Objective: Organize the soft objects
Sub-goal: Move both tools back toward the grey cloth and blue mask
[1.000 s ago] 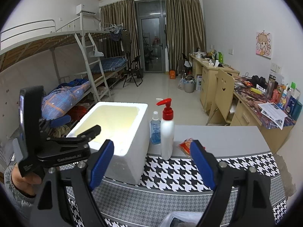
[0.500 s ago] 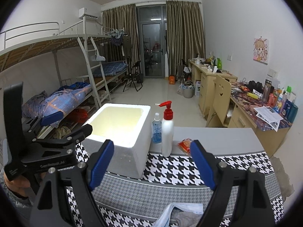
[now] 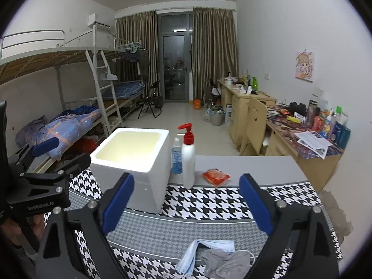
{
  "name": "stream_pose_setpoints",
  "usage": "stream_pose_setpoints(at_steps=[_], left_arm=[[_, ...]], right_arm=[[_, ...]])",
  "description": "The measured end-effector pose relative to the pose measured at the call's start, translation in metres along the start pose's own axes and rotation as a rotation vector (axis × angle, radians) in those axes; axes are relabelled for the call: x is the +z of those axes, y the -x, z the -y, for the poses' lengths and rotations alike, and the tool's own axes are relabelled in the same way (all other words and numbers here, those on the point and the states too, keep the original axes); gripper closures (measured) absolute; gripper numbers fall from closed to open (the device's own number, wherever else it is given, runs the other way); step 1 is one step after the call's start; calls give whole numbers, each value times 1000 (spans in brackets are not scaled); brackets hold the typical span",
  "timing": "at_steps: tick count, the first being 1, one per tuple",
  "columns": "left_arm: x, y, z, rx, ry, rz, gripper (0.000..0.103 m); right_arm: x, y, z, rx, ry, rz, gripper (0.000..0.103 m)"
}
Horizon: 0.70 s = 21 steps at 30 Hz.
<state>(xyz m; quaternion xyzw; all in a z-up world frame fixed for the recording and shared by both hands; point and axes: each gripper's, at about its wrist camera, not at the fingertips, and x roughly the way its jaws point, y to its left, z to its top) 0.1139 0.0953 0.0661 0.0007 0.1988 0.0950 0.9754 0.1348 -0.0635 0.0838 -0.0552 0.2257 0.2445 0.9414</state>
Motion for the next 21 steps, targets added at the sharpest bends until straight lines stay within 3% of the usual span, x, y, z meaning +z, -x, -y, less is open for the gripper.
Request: stream_pose_setpoints(at_steps=[21], left_arm=[[-19, 34, 35, -85, -27, 45, 1]], right_arm=[[-28, 34, 16, -75, -12, 37, 8]])
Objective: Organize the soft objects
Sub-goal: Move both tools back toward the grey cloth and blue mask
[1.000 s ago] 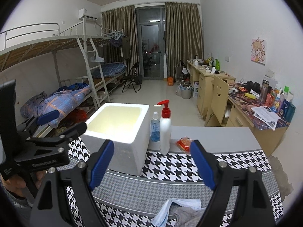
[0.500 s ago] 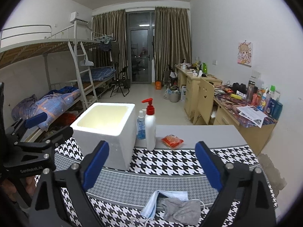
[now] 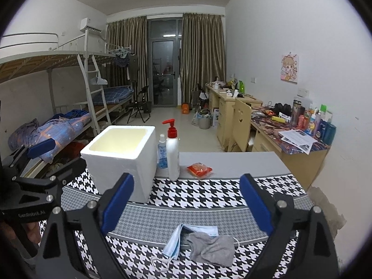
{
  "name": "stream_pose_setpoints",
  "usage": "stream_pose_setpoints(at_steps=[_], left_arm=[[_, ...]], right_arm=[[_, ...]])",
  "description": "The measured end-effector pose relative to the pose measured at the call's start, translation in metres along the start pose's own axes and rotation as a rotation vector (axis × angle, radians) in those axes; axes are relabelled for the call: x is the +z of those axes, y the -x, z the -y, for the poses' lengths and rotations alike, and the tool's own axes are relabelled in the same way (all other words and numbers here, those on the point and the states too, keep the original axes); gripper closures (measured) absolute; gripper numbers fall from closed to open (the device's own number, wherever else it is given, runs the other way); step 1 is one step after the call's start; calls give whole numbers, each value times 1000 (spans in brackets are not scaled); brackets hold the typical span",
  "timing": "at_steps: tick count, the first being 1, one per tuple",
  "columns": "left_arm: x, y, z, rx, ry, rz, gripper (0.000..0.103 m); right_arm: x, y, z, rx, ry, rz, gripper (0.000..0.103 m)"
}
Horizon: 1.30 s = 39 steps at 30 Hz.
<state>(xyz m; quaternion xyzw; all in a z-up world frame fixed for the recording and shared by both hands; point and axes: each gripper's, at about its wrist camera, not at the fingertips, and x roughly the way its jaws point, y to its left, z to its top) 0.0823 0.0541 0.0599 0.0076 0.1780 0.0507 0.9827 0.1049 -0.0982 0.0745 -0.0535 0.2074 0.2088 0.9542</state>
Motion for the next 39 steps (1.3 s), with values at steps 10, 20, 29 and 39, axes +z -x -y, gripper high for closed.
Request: stream_pose_setpoints(at_steps=[10, 20, 29, 39], left_arm=[[-10, 7, 17, -41, 7, 12, 1], [-16, 11, 29, -88, 14, 41, 1], [-26, 9, 42, -118, -13, 41, 1], [-40, 5, 51, -177, -10, 27, 1]], right_arm=[[-14, 12, 9, -21, -8, 17, 8], [-31, 23, 23, -65, -33, 24, 8], [-45, 27, 34, -104, -61, 21, 8], [-68, 29, 43, -164, -89, 14, 8]])
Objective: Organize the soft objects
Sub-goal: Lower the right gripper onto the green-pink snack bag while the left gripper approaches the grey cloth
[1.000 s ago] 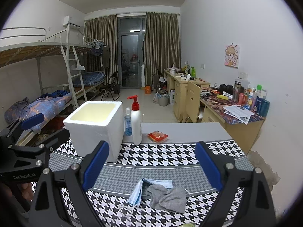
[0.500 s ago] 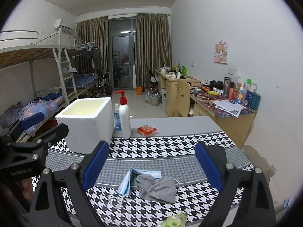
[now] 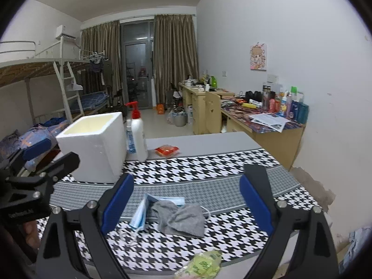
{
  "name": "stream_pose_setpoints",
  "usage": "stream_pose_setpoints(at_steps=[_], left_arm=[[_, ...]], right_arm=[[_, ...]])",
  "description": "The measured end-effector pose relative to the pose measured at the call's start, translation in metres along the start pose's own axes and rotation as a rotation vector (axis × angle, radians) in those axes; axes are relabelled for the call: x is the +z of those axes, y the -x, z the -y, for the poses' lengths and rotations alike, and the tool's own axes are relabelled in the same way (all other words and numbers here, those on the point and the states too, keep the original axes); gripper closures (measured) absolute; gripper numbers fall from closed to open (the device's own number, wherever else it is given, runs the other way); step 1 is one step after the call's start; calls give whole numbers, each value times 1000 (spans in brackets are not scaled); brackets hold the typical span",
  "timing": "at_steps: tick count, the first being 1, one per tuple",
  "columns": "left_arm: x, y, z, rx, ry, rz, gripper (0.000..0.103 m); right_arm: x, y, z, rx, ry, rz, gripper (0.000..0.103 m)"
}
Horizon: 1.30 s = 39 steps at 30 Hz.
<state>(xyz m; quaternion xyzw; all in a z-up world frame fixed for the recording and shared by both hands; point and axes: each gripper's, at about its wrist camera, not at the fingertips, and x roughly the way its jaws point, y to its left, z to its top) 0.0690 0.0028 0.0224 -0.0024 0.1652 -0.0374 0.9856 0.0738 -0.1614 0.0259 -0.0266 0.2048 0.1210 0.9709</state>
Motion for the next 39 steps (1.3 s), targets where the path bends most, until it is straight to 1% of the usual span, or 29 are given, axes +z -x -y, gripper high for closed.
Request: stream_pose_setpoints(at_steps=[7, 11, 15, 19, 28, 33, 39], left_arm=[[-13, -6, 5, -2, -11, -9, 1], [-20, -11, 7, -26, -8, -24, 1], [-27, -15, 7, -19, -6, -36, 1], [-34, -20, 9, -27, -1, -53, 1], [-45, -25, 15, -46, -12, -59, 1], [-54, -31, 19, -55, -19, -87, 1], [-65, -38, 26, -79, -25, -127, 1]], right_arm=[[-13, 4, 7, -5, -28, 2, 8], [-22, 2, 10, -12, -33, -2, 8], [-32, 1, 11, -30, -35, -4, 8], [-42, -3, 13, -37, -37, -28, 8], [-65, -5, 20, -42, -63, -83, 8], [-75, -8, 23, -42, -89, -115, 8], [-91, -18, 22, -40, -110, -181, 8]])
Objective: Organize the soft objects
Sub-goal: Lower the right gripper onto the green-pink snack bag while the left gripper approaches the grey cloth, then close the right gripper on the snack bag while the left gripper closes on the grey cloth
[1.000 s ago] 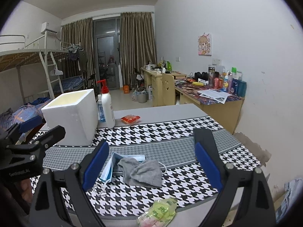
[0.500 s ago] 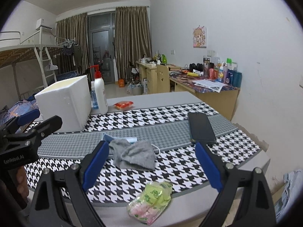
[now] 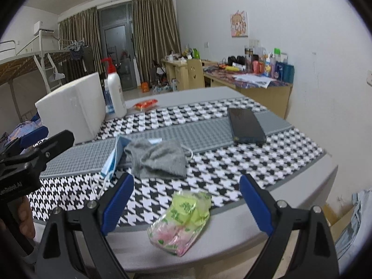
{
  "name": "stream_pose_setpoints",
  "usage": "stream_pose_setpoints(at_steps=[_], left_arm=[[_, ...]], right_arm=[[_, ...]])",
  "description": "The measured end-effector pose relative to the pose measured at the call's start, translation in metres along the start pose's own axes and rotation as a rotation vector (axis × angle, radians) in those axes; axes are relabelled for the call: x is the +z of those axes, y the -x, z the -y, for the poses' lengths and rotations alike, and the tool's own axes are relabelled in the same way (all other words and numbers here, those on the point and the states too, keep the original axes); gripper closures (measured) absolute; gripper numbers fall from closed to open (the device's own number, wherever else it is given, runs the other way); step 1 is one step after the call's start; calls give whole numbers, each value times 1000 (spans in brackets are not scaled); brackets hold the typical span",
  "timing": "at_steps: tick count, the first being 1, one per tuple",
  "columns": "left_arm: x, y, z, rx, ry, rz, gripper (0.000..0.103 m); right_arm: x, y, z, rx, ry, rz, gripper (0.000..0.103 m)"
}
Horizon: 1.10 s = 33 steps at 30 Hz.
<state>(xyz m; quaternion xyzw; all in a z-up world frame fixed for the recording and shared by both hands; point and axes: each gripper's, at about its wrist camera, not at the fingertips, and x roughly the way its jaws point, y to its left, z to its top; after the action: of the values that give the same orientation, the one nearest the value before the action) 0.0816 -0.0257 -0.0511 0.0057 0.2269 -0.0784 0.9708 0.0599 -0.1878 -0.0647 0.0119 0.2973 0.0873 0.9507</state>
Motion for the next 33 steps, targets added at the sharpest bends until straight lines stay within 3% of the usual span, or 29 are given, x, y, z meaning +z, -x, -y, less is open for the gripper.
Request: stream_pose_setpoints(at_steps=[12, 25, 27, 29, 33], left_arm=[[-6, -18, 7, -2, -15, -65, 1], [-10, -28, 13, -8, -20, -96, 1], [-11, -29, 12, -6, -17, -99, 1], [-11, -30, 11, -2, -13, -101, 1], [-11, -34, 10, 2, -9, -110, 1]], right_arm=[[-25, -26, 8, 38, -77, -147, 8], [-34, -36, 6, 19, -81, -189, 8], [-34, -37, 3, 4, -63, -195, 11], [-34, -36, -2, -12, -40, -201, 23], [-36, -37, -14, -75, 35, -216, 32]])
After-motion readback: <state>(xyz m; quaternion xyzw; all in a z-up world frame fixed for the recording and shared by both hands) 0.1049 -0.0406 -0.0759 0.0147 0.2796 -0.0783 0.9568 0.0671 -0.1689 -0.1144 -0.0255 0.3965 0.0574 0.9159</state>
